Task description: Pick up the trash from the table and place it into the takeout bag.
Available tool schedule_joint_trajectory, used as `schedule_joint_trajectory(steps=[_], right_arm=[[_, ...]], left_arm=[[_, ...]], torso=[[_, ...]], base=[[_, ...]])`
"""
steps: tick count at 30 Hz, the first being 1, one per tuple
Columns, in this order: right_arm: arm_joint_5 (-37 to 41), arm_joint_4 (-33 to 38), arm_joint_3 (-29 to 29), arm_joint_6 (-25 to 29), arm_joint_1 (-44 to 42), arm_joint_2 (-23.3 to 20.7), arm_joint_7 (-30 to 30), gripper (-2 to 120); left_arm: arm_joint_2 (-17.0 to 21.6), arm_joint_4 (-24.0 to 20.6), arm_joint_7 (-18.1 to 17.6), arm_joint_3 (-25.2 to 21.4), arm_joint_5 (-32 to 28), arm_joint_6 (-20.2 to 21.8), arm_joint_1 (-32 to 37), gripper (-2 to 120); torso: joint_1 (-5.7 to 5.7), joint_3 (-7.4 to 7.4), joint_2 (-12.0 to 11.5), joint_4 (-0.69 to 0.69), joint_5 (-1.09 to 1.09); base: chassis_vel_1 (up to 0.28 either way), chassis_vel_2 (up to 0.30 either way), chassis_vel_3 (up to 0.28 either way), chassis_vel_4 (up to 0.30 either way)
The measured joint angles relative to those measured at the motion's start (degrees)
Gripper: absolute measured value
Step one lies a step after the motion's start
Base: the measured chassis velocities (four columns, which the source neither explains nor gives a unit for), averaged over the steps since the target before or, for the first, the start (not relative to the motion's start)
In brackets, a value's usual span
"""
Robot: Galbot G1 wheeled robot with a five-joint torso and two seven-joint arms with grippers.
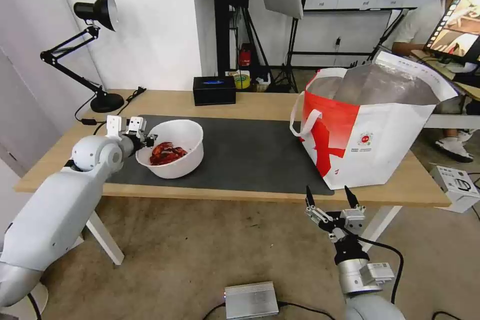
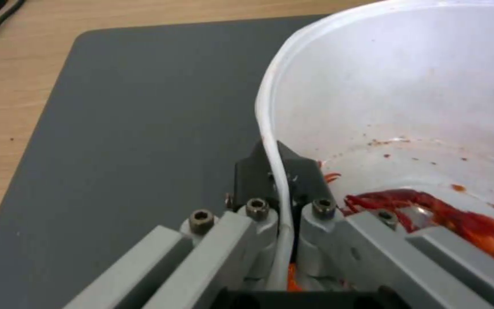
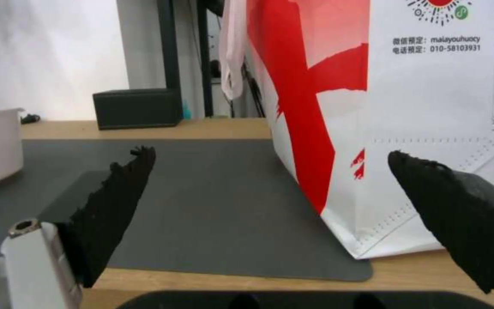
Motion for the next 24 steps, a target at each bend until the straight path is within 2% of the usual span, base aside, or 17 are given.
schedule_joint_trajectory(steps=[13, 24], right_arm=[[0.0, 0.0, 0.0, 0.0, 0.0, -0.01, 0.0, 100], [0.0, 0.0, 0.0, 0.0, 0.0, 0.0, 0.0, 100]], left_arm=[[0.81, -7.54, -0.21, -6.05, -3.7, 0.43, 7.58, 0], [1.85, -18.29, -3.75, -15.88, -13.99, 0.4, 19.15, 0]], torso=[[0.0, 0.01, 0.0, 0.0, -0.01], [0.0, 0.0, 0.0, 0.01, 0.0]], base=[[0.0, 0.0, 0.0, 0.0], [0.0, 0.0, 0.0, 0.0]])
